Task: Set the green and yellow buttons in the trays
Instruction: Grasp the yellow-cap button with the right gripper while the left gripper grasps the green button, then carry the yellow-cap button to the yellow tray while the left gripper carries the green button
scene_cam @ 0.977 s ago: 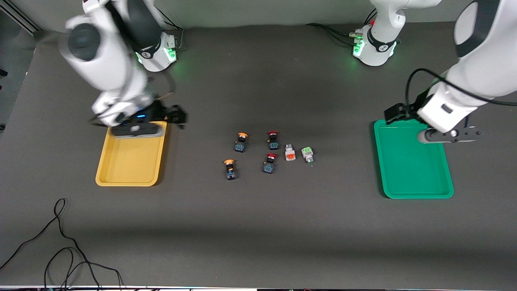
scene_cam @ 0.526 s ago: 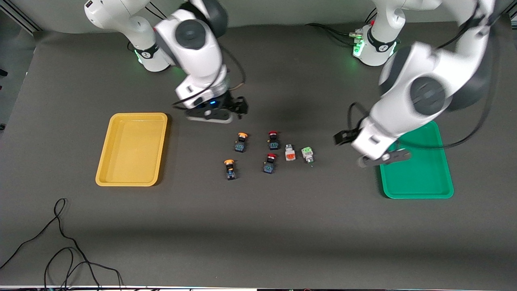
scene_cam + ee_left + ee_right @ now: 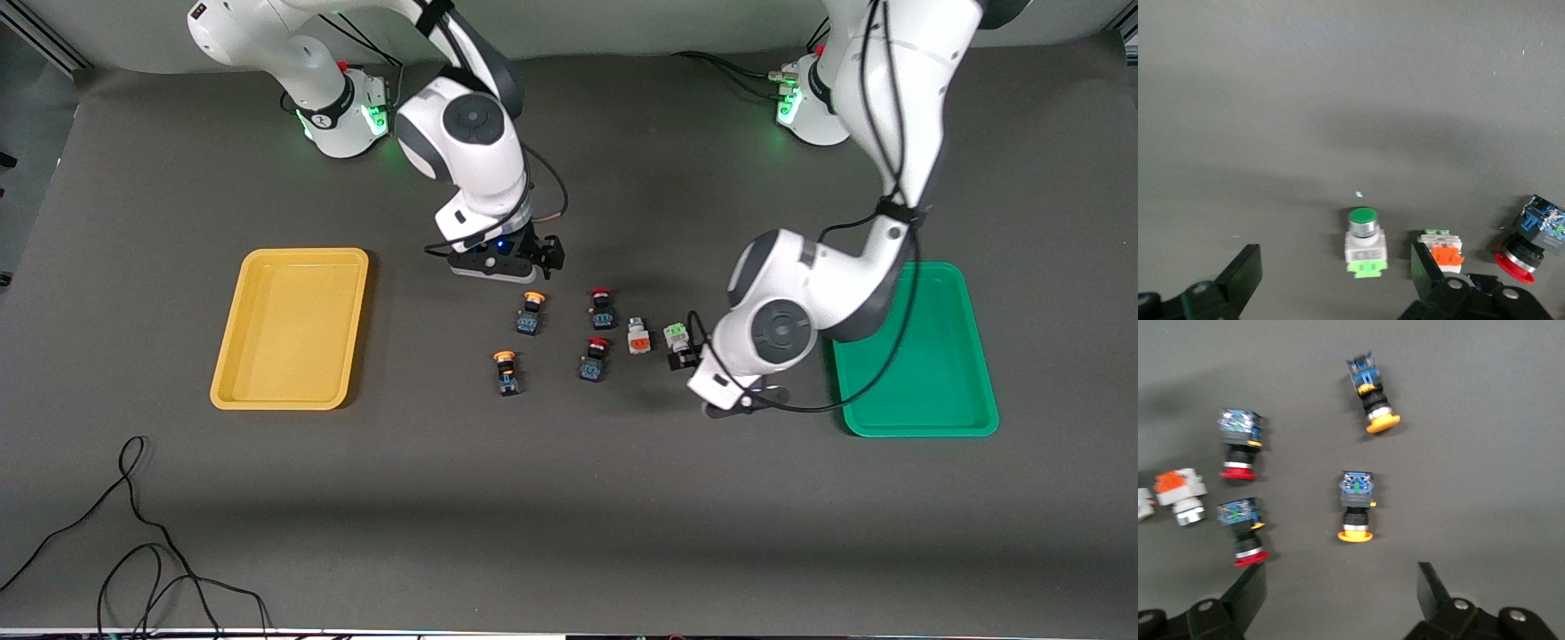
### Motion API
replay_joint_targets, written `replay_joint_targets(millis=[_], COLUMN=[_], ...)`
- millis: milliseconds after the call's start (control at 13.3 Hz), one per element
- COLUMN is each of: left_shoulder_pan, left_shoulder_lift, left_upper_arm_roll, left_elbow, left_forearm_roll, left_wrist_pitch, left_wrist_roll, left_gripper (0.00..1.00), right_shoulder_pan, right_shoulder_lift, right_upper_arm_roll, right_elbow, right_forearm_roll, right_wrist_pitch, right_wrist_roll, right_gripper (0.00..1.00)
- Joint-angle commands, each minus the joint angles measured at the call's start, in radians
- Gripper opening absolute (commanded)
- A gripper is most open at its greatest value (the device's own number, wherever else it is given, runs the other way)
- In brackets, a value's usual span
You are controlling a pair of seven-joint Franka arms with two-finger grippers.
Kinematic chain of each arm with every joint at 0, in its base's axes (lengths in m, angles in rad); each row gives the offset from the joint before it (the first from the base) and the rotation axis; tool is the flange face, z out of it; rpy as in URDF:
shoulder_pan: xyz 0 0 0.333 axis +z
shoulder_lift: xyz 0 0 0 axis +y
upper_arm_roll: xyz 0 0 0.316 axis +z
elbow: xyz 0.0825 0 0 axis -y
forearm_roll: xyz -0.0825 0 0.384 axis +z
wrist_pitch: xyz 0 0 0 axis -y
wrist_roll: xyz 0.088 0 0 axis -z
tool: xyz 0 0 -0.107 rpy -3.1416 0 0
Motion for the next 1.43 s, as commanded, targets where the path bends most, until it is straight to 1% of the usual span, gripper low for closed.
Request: replay_joint_targets(millis=[0,150,300,376,451,601,676,751,826,901,977,1202,1277,1352], left_shoulder_pan=[-0.048,-0.053,-0.068,-0.068,-0.070,-0.097,-0.101,-0.101,-0.101,-0.101,-0.099,-0.096,-0.091,-0.085], left_shoulder_lift=[0.014,0.006,0.003,0.005,0.006,0.008,0.006,0.005,0.005,0.005,0.003,-0.014,-0.038,-0.082], left_upper_arm_roll=[0.016,0.016,0.016,0.016,0.016,0.016,0.016,0.016,0.017,0.016,0.017,0.019,0.023,0.026], left_elbow=[-0.019,-0.099,-0.206,-0.232,-0.240,-0.240,-0.240,-0.240,-0.242,-0.242,-0.242,-0.242,-0.240,-0.233], left_forearm_roll=[0.005,0.005,0.006,0.006,0.006,0.006,0.006,0.006,0.008,0.008,0.008,0.008,0.008,0.008], left_wrist_pitch=[0.022,0.091,0.256,0.298,0.311,0.306,0.299,0.296,0.296,0.297,0.297,0.288,0.257,0.189], left_wrist_roll=[-0.047,-0.050,-0.069,-0.069,-0.070,-0.105,-0.105,-0.106,-0.102,-0.101,-0.102,-0.104,-0.096,-0.093], left_gripper=[1.00,1.00,1.00,1.00,1.00,1.00,1.00,0.98,0.70,0.12,0.00,0.00,0.00,0.00], right_shoulder_pan=[0.000,0.005,0.008,0.006,0.005,0.006,0.006,0.006,0.006,0.006,0.005,0.000,0.000,0.000], right_shoulder_lift=[0.059,0.154,0.238,0.269,0.295,0.317,0.317,0.317,0.315,0.315,0.314,0.295,0.271,0.242], right_upper_arm_roll=[-0.009,-0.030,-0.050,-0.050,-0.052,-0.060,-0.060,-0.060,-0.060,-0.060,-0.060,-0.060,-0.060,-0.060], right_elbow=[-0.048,-0.044,-0.030,-0.010,0.013,0.034,0.035,0.036,0.038,0.039,0.048,0.059,0.079,0.122], right_forearm_roll=[-0.027,-0.030,-0.042,-0.078,-0.100,-0.102,-0.103,-0.103,-0.105,-0.105,-0.106,-0.106,-0.106,-0.106], right_wrist_pitch=[0.138,0.247,0.335,0.343,0.343,0.343,0.343,0.341,0.341,0.341,0.337,0.308,0.251,0.149], right_wrist_roll=[0.067,0.085,0.082,0.082,0.084,0.084,0.084,0.084,0.081,0.076,0.075,0.067,0.062,0.061], right_gripper=[1.00,1.00,1.00,1.00,1.00,1.00,0.95,0.74,0.43,0.29,0.27,0.24,0.24,0.24])
